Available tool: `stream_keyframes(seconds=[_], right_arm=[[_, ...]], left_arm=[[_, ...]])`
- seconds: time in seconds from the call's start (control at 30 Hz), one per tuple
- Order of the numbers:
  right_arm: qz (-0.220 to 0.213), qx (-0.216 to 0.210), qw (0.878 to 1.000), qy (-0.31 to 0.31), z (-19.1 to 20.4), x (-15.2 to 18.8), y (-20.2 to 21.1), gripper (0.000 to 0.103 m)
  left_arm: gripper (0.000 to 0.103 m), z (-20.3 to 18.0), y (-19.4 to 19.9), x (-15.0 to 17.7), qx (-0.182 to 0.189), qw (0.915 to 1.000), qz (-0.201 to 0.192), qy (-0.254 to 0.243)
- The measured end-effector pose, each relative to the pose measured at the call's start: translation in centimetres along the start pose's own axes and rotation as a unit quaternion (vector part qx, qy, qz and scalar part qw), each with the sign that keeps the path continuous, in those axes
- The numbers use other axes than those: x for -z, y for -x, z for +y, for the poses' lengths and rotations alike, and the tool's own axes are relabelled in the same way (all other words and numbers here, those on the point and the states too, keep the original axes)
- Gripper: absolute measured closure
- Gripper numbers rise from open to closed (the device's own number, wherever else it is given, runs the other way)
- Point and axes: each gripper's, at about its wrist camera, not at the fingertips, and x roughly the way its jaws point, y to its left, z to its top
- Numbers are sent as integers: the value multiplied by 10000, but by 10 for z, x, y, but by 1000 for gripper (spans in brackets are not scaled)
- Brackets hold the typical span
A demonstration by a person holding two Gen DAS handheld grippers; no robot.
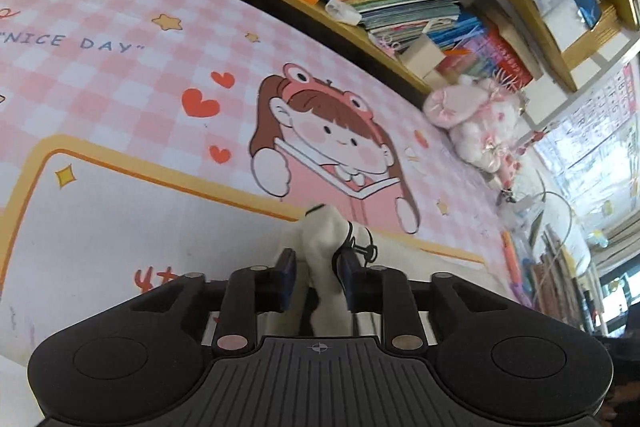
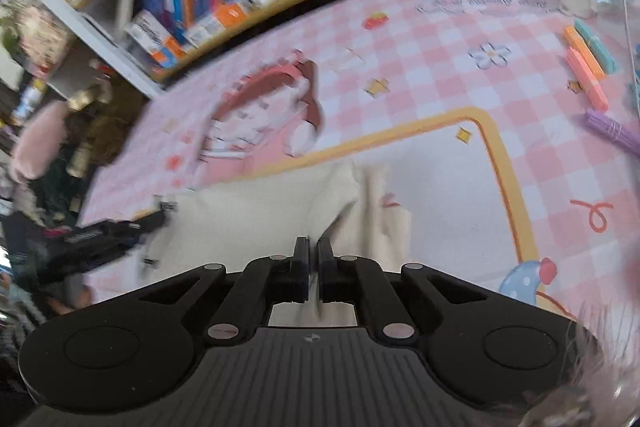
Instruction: Fold clothes
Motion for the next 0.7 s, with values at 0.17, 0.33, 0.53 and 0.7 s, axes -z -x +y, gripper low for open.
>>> stream_keyframes(seconds=[0.17,0.33,0.53,0.7], right_arm=[[2,-100,9990,-433,-14,6,-10,98],[-10,-105,9989,-466,-14,8,-11,98],[-115,-95,9985,-523,-15,12,-11,98],[-203,17,9989,-420,-10,15,-11,98]], left_arm=[[85,9,6,-6,122,9993,-248,234],[94,7,9,-16,180,9995,-237,139],[68,-13,13,-17,38,9989,-46,-459],[56,-26,-7,-13,-468,9892,329,-1347]])
